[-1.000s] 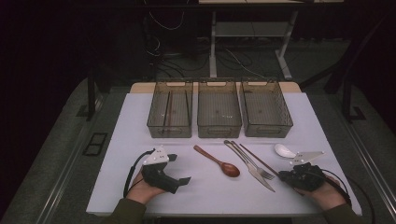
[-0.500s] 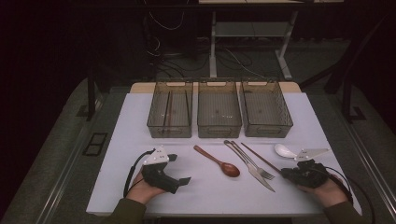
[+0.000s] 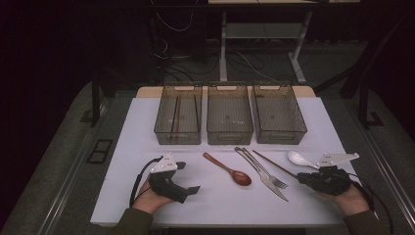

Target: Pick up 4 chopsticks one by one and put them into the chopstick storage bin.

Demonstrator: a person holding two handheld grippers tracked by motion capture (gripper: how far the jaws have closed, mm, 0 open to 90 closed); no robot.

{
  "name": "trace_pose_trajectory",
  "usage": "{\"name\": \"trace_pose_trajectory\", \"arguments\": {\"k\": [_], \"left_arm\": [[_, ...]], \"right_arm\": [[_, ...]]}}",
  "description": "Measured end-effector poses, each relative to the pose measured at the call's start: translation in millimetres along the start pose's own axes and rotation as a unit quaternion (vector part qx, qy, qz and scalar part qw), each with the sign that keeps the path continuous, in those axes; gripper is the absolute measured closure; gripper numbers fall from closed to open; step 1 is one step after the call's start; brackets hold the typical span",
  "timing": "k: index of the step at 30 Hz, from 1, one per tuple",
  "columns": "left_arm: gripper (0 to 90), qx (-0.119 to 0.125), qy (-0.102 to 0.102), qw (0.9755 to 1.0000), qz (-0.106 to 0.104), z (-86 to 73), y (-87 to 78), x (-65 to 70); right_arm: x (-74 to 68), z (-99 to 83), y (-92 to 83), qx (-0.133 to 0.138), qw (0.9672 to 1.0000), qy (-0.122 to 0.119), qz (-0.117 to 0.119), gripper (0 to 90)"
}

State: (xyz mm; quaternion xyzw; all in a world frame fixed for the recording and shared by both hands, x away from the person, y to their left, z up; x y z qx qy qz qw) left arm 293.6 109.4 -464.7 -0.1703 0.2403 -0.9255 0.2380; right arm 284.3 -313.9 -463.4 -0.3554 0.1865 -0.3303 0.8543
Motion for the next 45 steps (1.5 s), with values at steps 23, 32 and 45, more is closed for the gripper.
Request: {"name": "trace_pose_trajectory", "arguments": {"k": [23,32,45], "left_arm": [[0.0,0.0,-0.002,1.0,0.002,0.1,0.3,-0.4],[0.0,0.001,-0.003,1.0,0.002,0.1,0.2,0.1],[0.0,0.0,-0.002,1.0,0.003,-0.1,0.0,0.5]], "right_arm": [[-5.0,23.8,-15.7,0.066,0.9966,-0.011,0.047,83.9],[-10.4,40.1,-12.0,0.079,0.995,-0.018,0.058,84.0],[-16.4,64.8,-6.2,0.098,0.9925,-0.031,0.066,84.0]]}}
Point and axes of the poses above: each handheld gripper's, and its own axes: y roughly forward along the jaws, z roughly out of its top, x roughly to its right, the point moved 5 cm from there along y, roughly forward along the jaws, and after that the axes turned 3 degrees about -y, right-handed, at the moved point
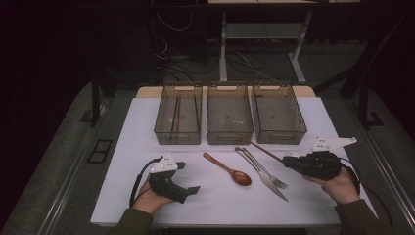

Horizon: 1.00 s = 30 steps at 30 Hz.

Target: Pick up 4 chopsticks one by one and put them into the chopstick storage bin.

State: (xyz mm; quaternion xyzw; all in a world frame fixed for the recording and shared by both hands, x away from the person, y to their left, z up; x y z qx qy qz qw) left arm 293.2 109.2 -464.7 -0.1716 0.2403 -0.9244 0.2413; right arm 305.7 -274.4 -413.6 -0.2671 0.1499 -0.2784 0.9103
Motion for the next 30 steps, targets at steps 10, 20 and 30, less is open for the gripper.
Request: {"name": "trace_pose_trajectory", "arguments": {"k": [10,20,30], "left_arm": [[0.0,0.0,-0.001,1.0,0.0,-0.2,-0.3,-0.4],[0.0,0.0,-0.001,1.0,0.001,-0.3,-0.6,-0.8],[0.0,0.001,0.002,1.0,0.001,-0.1,-0.9,-1.0]], "right_arm": [[1.6,19.0,12.4,0.006,0.9999,-0.01,0.002,84.0],[1.3,37.7,26.1,0.009,0.9997,-0.02,0.004,84.0],[0.7,53.5,39.2,0.012,0.9996,-0.026,0.005,84.0]]}}
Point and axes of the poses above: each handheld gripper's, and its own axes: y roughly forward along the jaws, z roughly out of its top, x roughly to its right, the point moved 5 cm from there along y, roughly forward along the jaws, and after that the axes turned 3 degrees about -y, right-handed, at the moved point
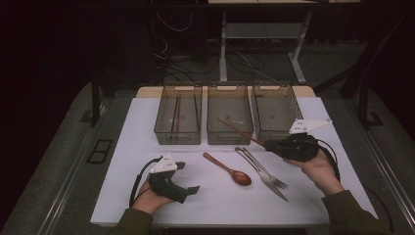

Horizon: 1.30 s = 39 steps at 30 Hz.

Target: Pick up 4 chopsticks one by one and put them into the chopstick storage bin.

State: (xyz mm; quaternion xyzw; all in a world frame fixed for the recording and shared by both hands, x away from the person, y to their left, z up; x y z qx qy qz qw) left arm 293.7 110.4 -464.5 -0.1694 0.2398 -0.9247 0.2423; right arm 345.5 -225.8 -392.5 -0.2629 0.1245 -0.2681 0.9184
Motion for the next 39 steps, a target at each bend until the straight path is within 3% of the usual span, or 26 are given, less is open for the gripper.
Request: {"name": "trace_pose_trajectory", "arguments": {"k": [15,29,39], "left_arm": [[0.0,-0.001,-0.002,1.0,0.0,-0.4,-0.2,0.1],[0.0,0.002,-0.002,1.0,0.002,-0.6,-1.5,-0.2],[0.0,0.002,-0.005,1.0,0.001,-0.8,-2.2,-0.4]], "right_arm": [[-1.7,22.2,23.3,-0.002,1.0,-0.008,0.0,84.0],[-5.3,63.0,59.0,-0.017,0.9997,-0.02,-0.003,84.0],[0.4,92.7,82.8,-0.024,0.9997,-0.006,-0.004,84.0]]}}
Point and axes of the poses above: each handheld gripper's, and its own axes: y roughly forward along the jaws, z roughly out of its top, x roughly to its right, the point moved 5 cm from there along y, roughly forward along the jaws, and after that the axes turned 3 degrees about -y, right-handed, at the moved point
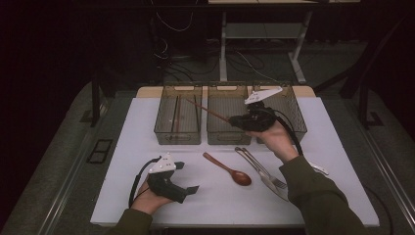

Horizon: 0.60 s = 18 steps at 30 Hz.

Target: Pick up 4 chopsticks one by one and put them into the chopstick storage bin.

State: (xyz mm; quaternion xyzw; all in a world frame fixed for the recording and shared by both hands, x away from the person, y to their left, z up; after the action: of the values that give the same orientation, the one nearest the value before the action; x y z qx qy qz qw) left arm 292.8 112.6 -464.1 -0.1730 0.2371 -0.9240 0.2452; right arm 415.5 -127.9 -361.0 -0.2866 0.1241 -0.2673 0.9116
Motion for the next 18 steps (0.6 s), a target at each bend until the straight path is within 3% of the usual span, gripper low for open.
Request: {"name": "trace_pose_trajectory", "arguments": {"k": [18], "left_arm": [[0.0,0.004,0.001,1.0,-0.002,0.6,-0.5,0.0]], "right_arm": [[-0.8,43.0,56.9,-0.025,0.9993,0.012,-0.023,84.0]]}}
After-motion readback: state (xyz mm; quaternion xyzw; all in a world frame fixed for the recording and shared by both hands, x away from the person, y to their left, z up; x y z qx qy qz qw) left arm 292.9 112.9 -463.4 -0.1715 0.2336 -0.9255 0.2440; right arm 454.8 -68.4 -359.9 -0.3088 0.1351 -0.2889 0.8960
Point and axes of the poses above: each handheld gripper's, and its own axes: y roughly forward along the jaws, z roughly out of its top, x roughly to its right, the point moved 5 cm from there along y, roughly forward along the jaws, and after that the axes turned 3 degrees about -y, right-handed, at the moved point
